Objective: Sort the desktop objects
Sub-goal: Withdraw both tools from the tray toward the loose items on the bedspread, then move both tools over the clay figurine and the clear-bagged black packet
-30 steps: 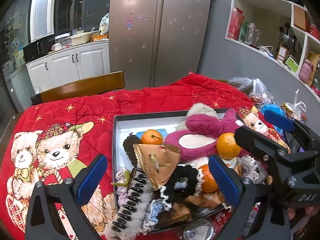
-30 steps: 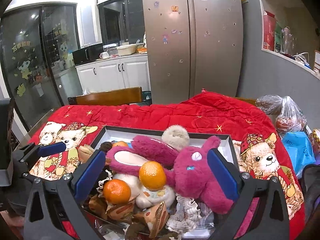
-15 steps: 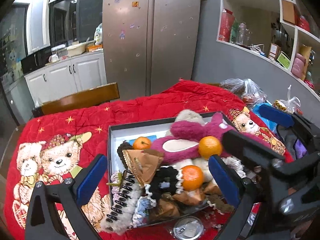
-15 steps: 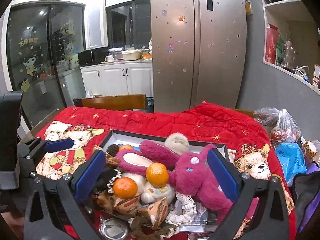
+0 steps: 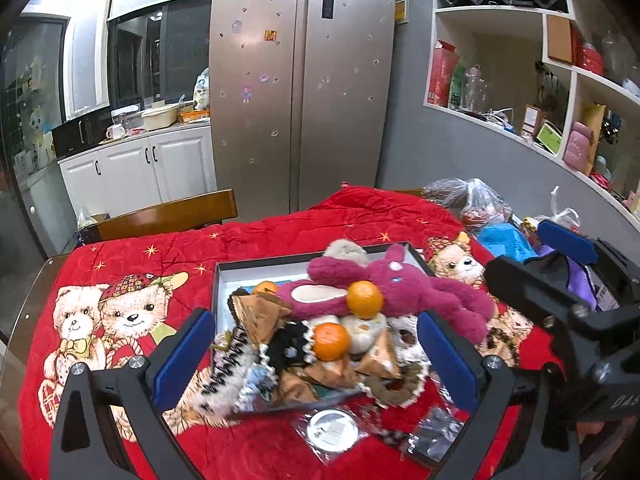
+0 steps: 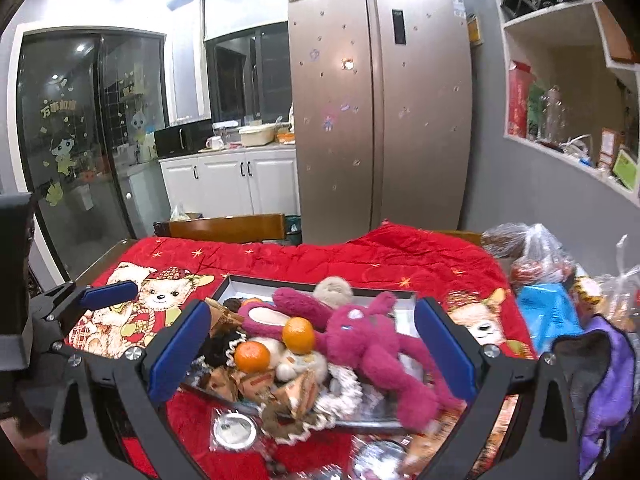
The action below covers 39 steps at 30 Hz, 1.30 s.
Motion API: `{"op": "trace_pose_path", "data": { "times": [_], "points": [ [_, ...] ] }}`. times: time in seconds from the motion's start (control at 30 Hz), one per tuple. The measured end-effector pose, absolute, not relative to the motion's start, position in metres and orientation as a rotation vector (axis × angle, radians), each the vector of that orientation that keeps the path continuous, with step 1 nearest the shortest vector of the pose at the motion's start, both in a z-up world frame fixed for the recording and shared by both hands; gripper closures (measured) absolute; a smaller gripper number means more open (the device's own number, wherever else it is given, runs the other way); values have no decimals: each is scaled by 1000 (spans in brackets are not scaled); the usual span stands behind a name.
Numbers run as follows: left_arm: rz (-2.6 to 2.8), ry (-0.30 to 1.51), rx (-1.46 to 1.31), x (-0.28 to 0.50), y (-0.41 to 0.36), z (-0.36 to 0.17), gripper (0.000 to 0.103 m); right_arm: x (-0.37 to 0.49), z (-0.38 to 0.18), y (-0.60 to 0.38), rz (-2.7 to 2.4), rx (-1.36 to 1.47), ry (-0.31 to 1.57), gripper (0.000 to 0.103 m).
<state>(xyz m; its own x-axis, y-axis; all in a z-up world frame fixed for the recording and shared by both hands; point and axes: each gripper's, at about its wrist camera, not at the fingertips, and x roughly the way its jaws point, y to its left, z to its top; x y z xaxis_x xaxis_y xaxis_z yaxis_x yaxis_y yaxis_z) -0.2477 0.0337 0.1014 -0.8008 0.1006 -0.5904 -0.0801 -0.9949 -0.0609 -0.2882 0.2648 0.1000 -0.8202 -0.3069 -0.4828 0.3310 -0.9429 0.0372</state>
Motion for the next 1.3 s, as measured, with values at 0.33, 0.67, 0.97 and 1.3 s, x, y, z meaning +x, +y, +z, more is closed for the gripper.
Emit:
{"op": "trace_pose_path", "data": {
  "times": [0.33, 0.67, 0.97, 1.3],
  "points": [
    [2865, -17, -957, -203, 68, 98, 0, -232, 104, 321, -2737, 712, 53, 0],
    [2834, -53, -1008, -188, 87, 75, 0, -214, 72, 364, -2755, 792, 28, 0],
    [2791, -110, -1085, -193, 94, 22, 0, -225, 13, 392, -2776, 923, 35, 0],
    [2730, -50, -1168, -200, 113, -17, 0, -239, -51, 411, -2755, 1088, -17, 0]
  ]
}}
